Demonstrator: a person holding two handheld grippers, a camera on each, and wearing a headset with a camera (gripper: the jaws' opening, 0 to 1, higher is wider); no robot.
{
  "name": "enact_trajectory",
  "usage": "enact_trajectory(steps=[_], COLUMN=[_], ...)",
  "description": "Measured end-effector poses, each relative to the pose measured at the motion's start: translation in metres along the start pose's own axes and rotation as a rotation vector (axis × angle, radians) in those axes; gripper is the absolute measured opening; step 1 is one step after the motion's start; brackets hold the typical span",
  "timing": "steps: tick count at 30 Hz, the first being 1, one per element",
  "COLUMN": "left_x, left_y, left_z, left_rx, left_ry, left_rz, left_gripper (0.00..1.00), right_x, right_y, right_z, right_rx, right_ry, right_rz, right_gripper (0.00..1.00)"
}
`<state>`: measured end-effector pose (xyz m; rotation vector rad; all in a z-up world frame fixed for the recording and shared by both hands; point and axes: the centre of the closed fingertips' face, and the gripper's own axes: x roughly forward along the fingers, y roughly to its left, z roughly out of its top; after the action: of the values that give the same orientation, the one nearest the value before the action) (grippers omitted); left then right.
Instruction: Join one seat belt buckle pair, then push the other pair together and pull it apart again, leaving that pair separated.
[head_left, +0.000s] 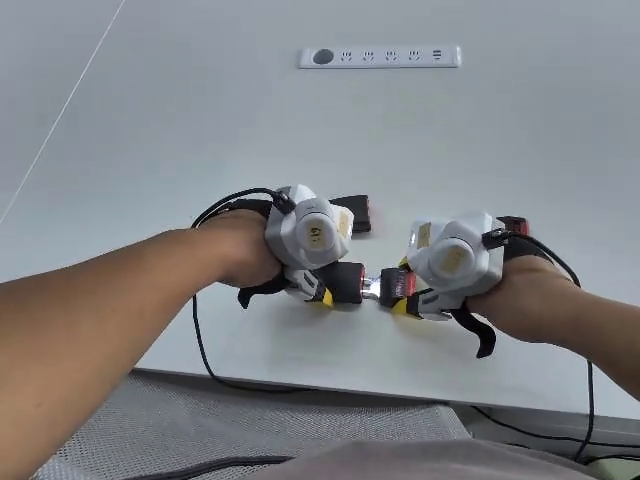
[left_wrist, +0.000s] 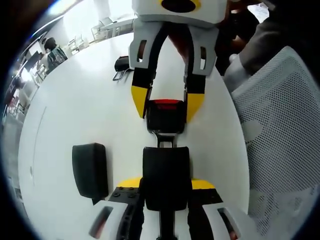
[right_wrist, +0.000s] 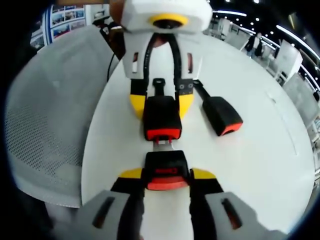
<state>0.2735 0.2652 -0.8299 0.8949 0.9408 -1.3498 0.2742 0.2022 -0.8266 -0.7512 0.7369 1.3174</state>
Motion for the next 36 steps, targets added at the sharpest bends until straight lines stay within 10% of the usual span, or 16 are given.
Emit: enact_trajectory(steps=[25,36], left_x=[0.0,-0.001], left_y=[0.0,0.002], left_z=[-0.001,-0.002], left_rx=[0.012,-0.035], left_ry=[0.017,-0.045], left_rz=[-0.001,0.008], left_gripper=[0.33,0.33], right_x=[0.013,0.006], right_y=[0.001,0.002], right_z=[0.011,0.007], right_rx=[0.007,-0.006], right_ry=[0.004,-0.034], right_rz=[0.015,0.039], right_gripper=[0.32,0.32])
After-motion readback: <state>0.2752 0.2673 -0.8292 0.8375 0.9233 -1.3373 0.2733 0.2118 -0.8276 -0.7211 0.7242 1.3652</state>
